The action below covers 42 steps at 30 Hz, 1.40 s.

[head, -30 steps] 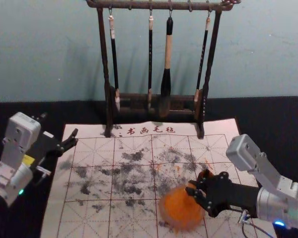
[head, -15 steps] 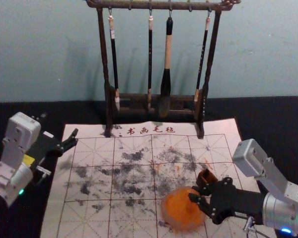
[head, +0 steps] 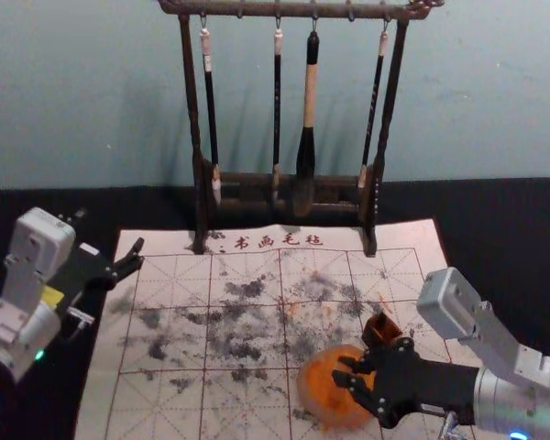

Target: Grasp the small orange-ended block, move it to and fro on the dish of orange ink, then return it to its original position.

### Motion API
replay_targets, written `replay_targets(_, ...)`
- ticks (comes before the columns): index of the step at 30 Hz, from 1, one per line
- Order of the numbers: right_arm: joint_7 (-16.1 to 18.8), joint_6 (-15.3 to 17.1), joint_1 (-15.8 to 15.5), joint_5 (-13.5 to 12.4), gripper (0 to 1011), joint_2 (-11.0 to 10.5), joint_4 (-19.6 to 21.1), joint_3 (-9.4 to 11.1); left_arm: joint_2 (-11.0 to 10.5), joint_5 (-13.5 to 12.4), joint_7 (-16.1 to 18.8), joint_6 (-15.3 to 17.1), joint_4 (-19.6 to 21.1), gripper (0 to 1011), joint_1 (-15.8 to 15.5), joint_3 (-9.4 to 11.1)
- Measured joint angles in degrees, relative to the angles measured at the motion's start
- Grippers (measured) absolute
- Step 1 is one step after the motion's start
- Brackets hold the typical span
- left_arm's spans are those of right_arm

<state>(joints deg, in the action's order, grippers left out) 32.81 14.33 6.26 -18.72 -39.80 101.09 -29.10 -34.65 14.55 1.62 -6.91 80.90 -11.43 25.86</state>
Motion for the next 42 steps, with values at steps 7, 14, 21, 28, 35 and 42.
replay_targets(7, 0.19, -0.04, 1.19, 0.48, 82, 0.79, -1.03, -1.04, 0.0, 0.0, 0.0, 0.0, 0.0, 1001, 0.0, 0.0)
replay_targets(14, 0.18, -0.03, 2.34, 0.96, 82, 1.53, -2.51, -1.51, 0.0, 0.0, 0.0, 0.0, 0.0, 1001, 0.0, 0.0)
replay_targets(21, -0.29, 0.03, 3.07, 1.0, 82, 2.05, -3.77, -1.26, 0.0, 0.0, 0.0, 0.0, 0.0, 1001, 0.0, 0.0)
replay_targets(28, -0.88, 0.19, 3.14, 0.96, 81, 2.04, -4.28, -0.56, 0.0, 0.0, 0.0, 0.0, 0.0, 1001, 0.0, 0.0)
replay_targets(35, -1.41, 0.32, 2.65, 0.73, 82, 1.68, -4.35, 0.35, 0.0, 0.0, 0.0, 0.0, 0.0, 1001, 0.0, 0.0)
replay_targets(42, -1.63, 0.48, 2.19, 0.6, 81, 1.44, -3.98, 0.82, 0.0, 0.0, 0.0, 0.0, 0.0, 1002, 0.0, 0.0)
